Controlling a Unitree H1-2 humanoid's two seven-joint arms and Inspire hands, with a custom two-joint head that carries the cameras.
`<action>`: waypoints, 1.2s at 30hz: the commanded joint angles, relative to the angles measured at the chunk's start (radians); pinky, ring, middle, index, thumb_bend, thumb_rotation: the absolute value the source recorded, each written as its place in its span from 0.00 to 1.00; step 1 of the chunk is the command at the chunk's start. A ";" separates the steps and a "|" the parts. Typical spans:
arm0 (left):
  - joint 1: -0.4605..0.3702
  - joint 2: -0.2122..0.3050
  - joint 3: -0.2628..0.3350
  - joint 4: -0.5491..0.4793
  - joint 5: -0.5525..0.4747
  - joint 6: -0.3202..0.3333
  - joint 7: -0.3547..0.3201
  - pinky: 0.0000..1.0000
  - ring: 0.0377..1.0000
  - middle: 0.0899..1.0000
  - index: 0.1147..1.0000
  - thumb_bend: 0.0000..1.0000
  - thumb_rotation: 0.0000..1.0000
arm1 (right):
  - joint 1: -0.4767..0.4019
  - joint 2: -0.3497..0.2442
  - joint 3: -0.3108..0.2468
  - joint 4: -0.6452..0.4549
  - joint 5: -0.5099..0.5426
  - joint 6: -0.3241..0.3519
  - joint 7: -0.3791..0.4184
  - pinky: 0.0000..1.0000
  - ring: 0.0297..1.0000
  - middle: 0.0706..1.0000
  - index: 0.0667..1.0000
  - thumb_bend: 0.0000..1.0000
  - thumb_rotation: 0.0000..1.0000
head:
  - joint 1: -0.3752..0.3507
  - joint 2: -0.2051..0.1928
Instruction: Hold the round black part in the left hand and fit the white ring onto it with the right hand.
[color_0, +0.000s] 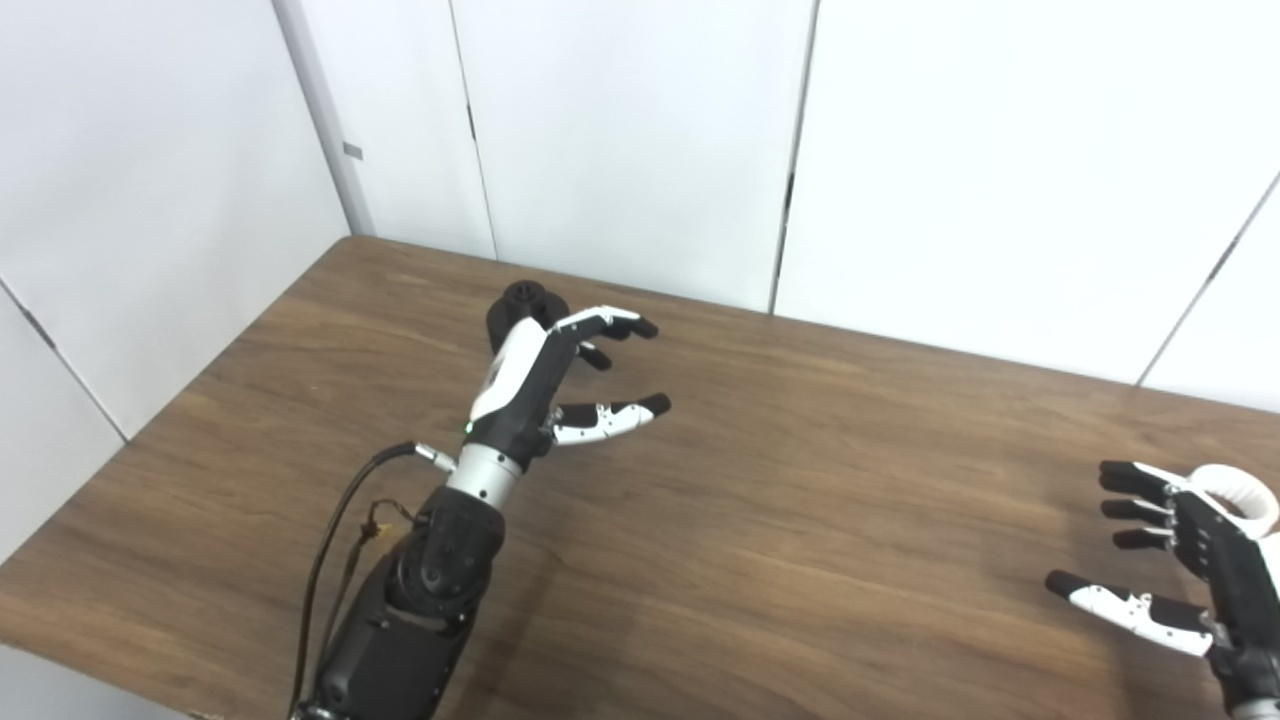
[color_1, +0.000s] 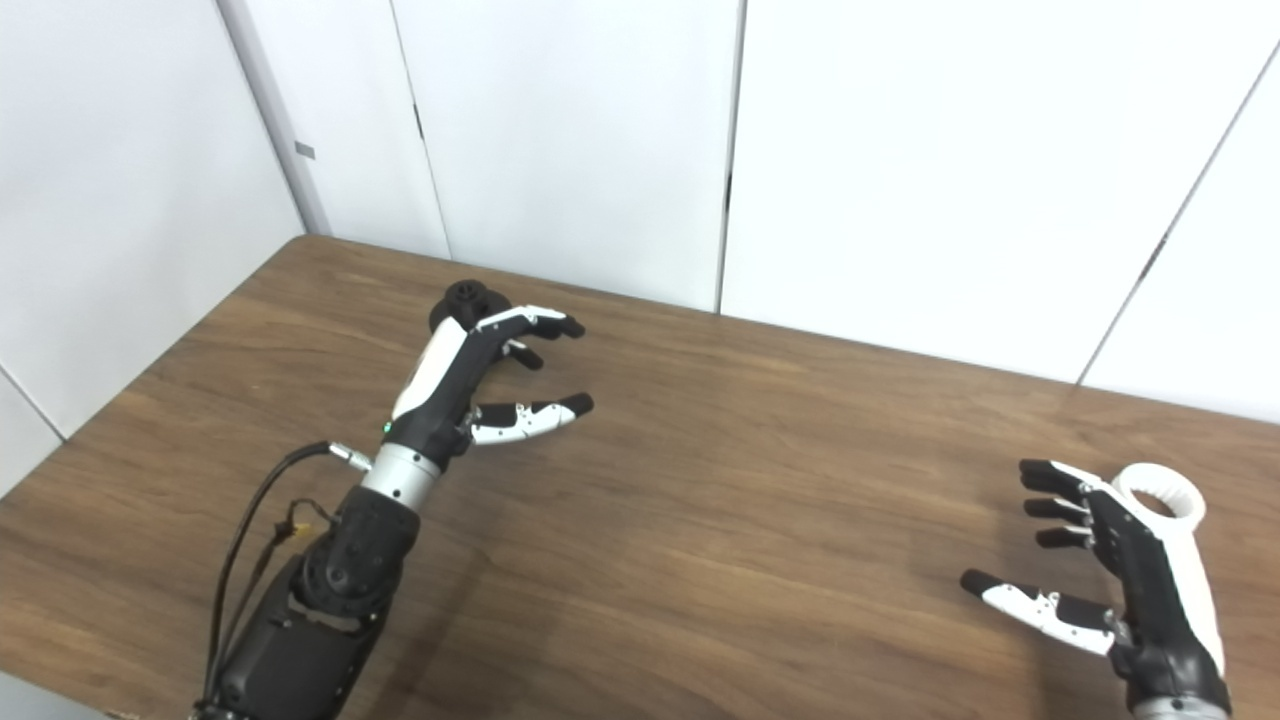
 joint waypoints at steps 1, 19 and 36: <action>-0.051 0.026 0.018 -0.033 0.031 0.010 0.023 0.62 0.77 0.77 0.65 0.71 0.22 | -0.032 -0.018 -0.015 -0.029 0.009 -0.013 -0.003 0.60 0.69 0.73 0.72 0.70 0.08 | 0.003 0.002; -0.140 0.075 0.071 0.031 0.122 0.078 0.077 0.72 0.83 0.82 0.67 0.77 0.29 | -0.045 -0.022 -0.020 -0.023 0.024 -0.018 0.001 0.59 0.68 0.74 0.73 0.69 0.06 | 0.005 -0.002; -0.204 0.165 0.071 0.110 0.238 0.197 0.110 0.79 0.96 0.93 0.69 0.86 0.36 | -0.041 -0.019 -0.025 -0.043 0.013 -0.003 0.002 0.58 0.66 0.73 0.72 0.69 0.04 | 0.005 0.000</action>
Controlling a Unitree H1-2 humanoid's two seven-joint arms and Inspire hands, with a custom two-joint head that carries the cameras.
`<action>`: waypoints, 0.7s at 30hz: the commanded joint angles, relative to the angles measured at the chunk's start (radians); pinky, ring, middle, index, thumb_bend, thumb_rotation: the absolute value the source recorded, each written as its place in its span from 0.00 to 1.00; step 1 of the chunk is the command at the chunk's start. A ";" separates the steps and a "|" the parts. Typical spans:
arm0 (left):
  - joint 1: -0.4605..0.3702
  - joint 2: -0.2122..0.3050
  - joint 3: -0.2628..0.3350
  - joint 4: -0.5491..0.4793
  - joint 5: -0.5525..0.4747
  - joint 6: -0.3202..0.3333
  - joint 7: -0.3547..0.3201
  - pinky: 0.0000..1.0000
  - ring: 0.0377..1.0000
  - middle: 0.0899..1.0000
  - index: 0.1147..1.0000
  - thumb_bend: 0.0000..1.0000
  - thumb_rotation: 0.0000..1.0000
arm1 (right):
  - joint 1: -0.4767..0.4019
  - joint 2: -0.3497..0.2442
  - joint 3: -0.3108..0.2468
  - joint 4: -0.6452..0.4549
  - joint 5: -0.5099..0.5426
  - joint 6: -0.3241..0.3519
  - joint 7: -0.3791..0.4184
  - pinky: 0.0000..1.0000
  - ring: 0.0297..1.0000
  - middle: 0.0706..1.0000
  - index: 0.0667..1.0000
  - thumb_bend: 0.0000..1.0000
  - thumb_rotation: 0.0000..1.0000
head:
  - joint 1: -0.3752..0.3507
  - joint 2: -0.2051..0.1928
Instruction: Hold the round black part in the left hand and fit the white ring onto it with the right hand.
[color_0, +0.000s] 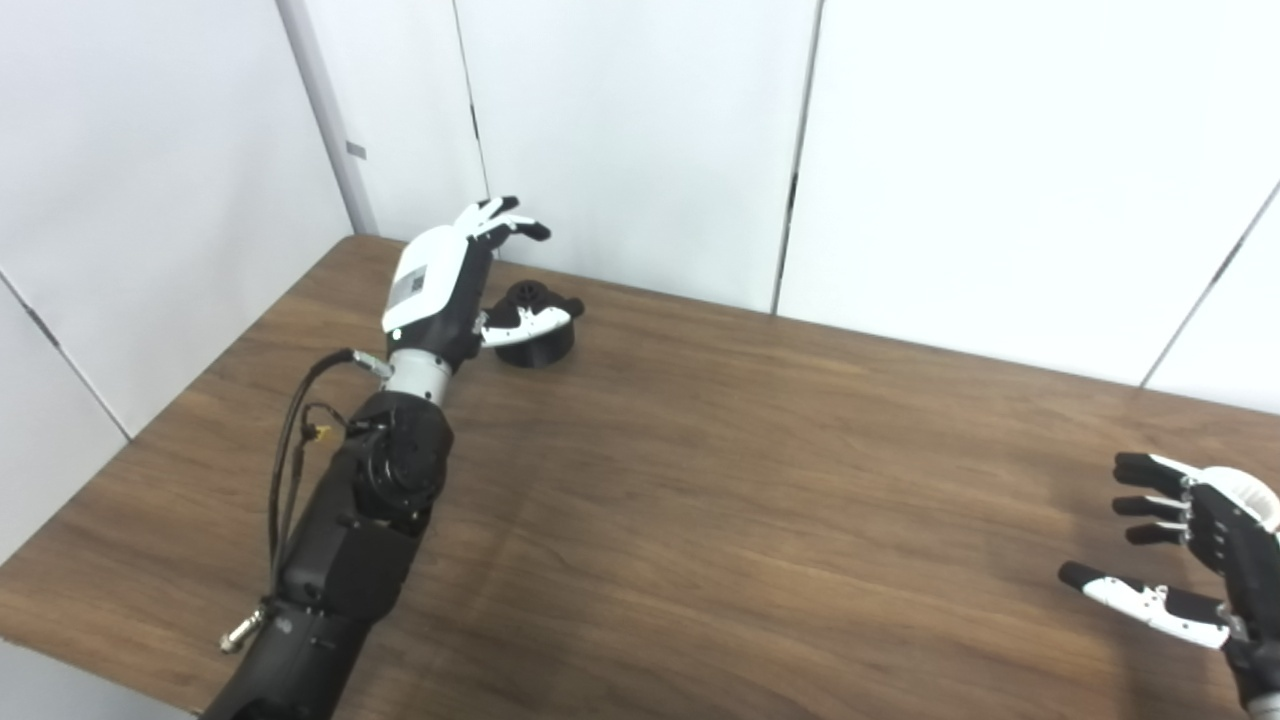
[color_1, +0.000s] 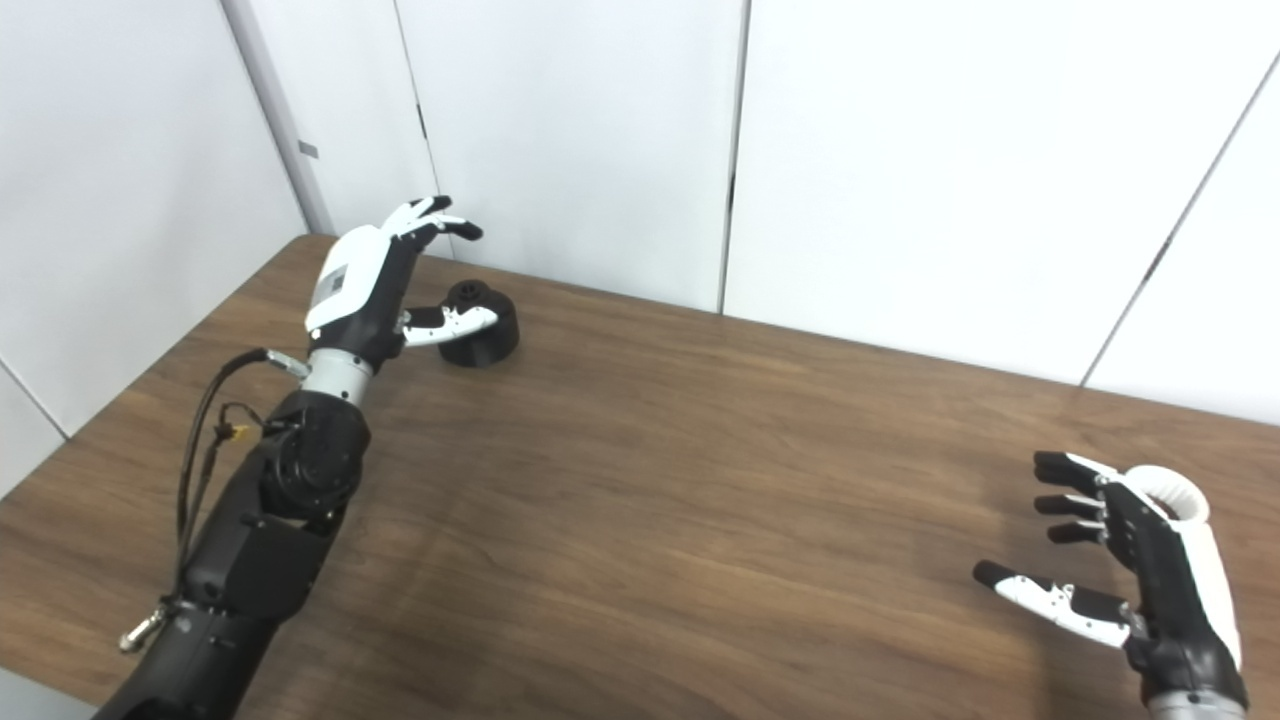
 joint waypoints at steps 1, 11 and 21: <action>-0.060 0.035 0.005 0.006 0.024 0.008 0.034 0.79 0.96 0.93 0.69 0.88 0.38 | -0.028 -0.018 -0.009 -0.030 0.000 -0.016 -0.005 0.58 0.67 0.73 0.73 0.68 0.04 | 0.001 0.001; -0.093 0.095 -0.050 0.059 0.132 0.136 0.015 0.87 1.00 0.97 0.75 0.99 0.46 | -0.030 -0.017 -0.014 -0.023 0.010 -0.027 -0.006 0.58 0.68 0.74 0.73 0.69 0.04 | 0.000 0.004; -0.113 0.128 -0.107 0.111 0.160 0.203 -0.014 0.96 1.00 1.00 0.78 1.00 0.54 | -0.030 -0.018 -0.016 -0.031 0.016 -0.017 0.002 0.57 0.67 0.73 0.72 0.69 0.07 | -0.002 0.008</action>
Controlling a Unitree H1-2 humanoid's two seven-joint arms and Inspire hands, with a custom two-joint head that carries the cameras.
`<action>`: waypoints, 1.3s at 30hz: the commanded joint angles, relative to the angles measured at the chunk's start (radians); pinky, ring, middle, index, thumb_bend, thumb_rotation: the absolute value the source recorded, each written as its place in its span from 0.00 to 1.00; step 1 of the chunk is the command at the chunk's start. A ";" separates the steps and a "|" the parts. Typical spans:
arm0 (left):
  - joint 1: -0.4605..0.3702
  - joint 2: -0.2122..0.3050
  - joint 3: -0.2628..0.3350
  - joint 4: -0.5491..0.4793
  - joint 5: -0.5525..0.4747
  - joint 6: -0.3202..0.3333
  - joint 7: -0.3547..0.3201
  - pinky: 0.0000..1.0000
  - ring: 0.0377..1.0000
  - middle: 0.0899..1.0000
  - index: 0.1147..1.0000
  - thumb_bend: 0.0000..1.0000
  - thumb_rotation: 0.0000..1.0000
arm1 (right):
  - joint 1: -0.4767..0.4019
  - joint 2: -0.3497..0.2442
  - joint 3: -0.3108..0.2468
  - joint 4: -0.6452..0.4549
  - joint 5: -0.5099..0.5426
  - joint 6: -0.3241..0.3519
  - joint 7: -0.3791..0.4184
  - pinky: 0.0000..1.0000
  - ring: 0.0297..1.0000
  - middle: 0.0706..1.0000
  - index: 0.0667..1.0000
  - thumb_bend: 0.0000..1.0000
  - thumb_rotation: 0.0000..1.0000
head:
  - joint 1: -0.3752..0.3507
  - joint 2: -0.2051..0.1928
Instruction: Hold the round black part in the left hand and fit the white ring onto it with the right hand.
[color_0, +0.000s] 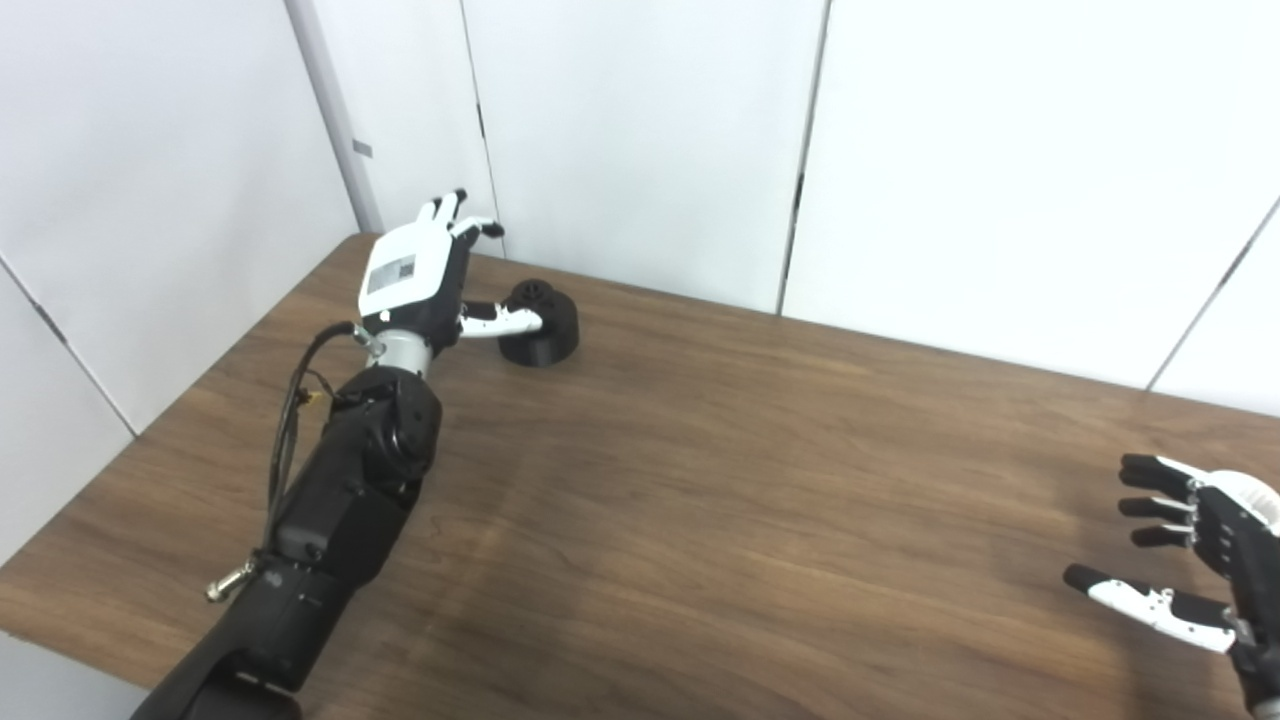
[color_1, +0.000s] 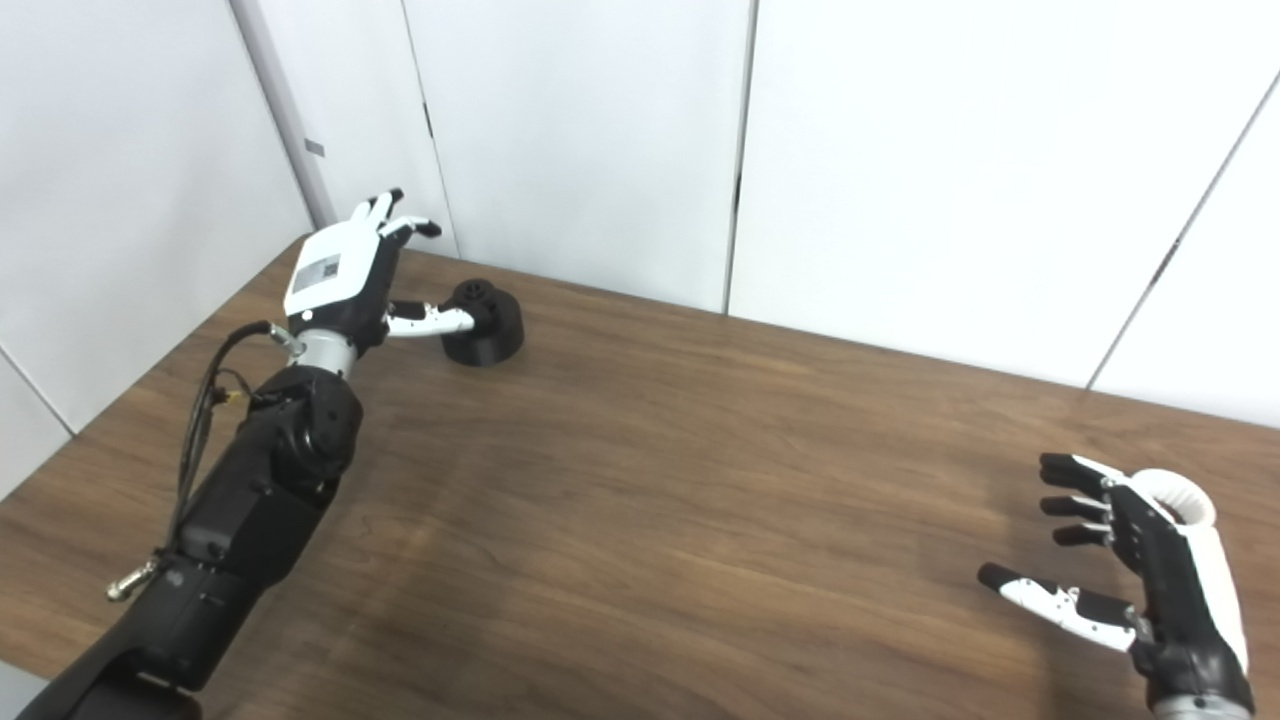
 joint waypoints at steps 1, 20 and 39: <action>-0.064 0.042 -0.004 0.007 0.022 0.014 0.006 0.96 1.00 1.00 0.79 1.00 0.55 | -0.030 -0.017 -0.009 -0.035 0.008 -0.014 -0.001 0.57 0.67 0.73 0.72 0.69 0.06 | 0.001 0.000; -0.137 0.079 -0.086 0.147 -0.005 0.019 -0.069 1.00 1.00 1.00 0.84 1.00 0.66 | -0.024 -0.013 -0.003 -0.071 -0.017 0.011 -0.001 0.55 0.66 0.73 0.71 0.72 0.05 | -0.018 0.007; -0.193 0.081 -0.127 0.272 -0.013 0.022 -0.050 1.00 1.00 1.00 0.84 1.00 0.62 | -0.004 -0.030 -0.006 -0.078 -0.007 -0.013 0.018 0.58 0.68 0.74 0.72 0.74 0.05 | -0.034 0.021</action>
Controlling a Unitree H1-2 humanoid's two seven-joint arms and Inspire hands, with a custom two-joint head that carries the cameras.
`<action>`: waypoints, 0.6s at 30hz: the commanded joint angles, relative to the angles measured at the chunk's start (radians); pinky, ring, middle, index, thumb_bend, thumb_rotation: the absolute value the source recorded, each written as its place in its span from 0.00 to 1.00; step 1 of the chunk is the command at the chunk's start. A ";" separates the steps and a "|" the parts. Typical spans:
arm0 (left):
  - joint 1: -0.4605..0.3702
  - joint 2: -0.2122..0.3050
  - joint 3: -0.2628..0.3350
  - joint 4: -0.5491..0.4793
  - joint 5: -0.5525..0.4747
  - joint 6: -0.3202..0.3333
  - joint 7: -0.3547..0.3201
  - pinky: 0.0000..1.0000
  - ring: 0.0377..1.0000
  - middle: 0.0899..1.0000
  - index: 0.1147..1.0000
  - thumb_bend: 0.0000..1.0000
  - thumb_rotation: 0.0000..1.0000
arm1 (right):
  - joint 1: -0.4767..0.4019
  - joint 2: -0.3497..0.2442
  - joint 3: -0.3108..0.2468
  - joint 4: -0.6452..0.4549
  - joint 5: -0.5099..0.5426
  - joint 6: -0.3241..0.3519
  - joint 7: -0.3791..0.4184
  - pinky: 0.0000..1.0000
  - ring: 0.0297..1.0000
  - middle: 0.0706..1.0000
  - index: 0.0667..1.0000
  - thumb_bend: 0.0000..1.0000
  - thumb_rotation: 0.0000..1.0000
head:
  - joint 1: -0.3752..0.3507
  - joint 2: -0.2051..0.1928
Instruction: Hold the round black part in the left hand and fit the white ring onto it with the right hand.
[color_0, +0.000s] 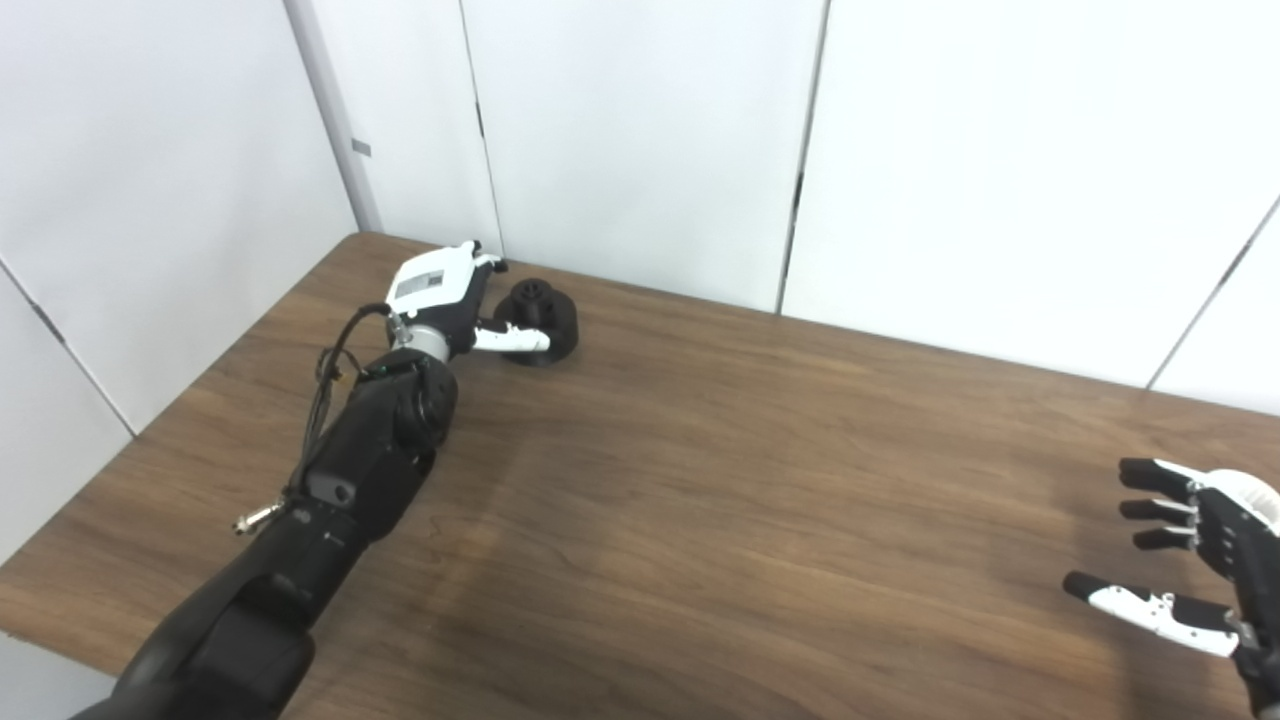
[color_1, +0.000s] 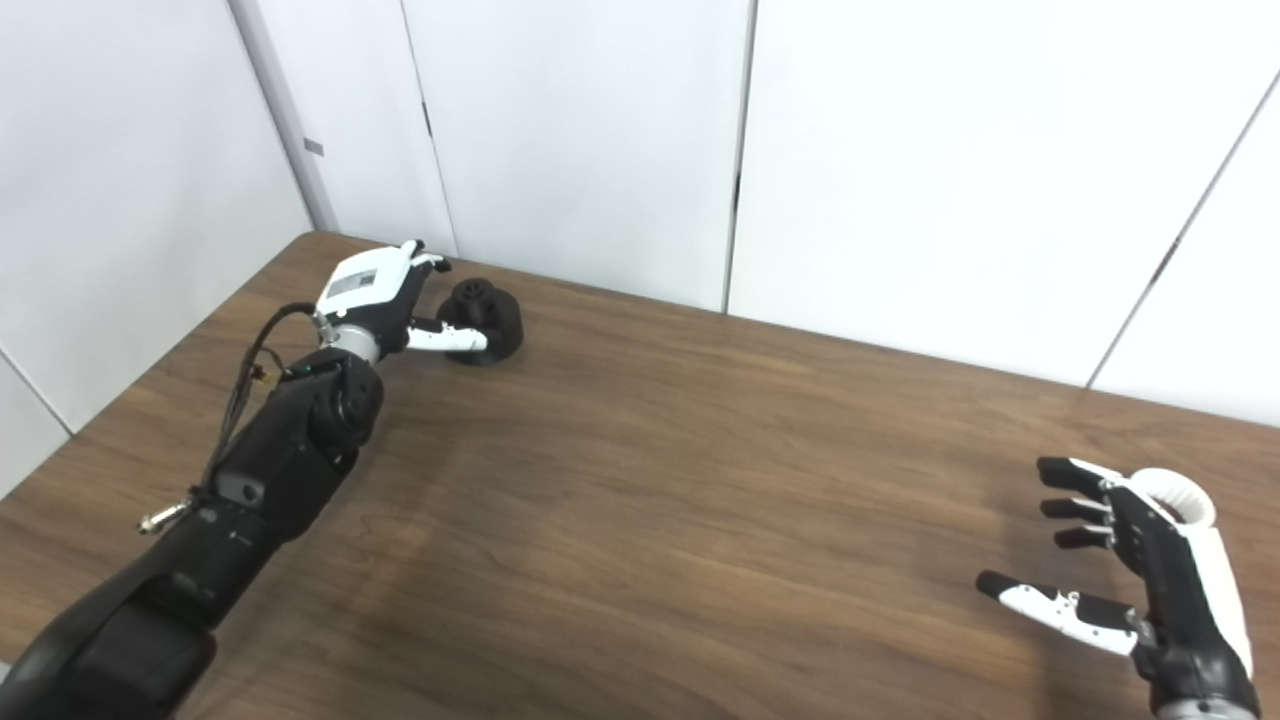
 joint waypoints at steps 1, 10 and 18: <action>-0.057 0.035 0.004 0.000 0.004 -0.016 0.040 1.00 1.00 1.00 0.84 1.00 0.63 | -0.019 -0.023 -0.010 -0.030 0.015 -0.043 -0.003 0.58 0.68 0.74 0.72 0.74 0.05 | -0.001 0.002; -0.076 0.020 -0.002 0.068 -0.020 -0.054 0.092 1.00 1.00 1.00 0.83 1.00 0.62 | -0.011 -0.029 -0.011 -0.036 0.019 -0.040 -0.003 0.57 0.67 0.73 0.72 0.73 0.04 | -0.010 0.007; -0.101 0.008 -0.019 0.133 -0.039 -0.076 0.114 1.00 1.00 1.00 0.83 1.00 0.61 | -0.001 -0.029 -0.013 -0.051 0.014 -0.038 -0.008 0.57 0.66 0.72 0.71 0.73 0.04 | -0.024 0.010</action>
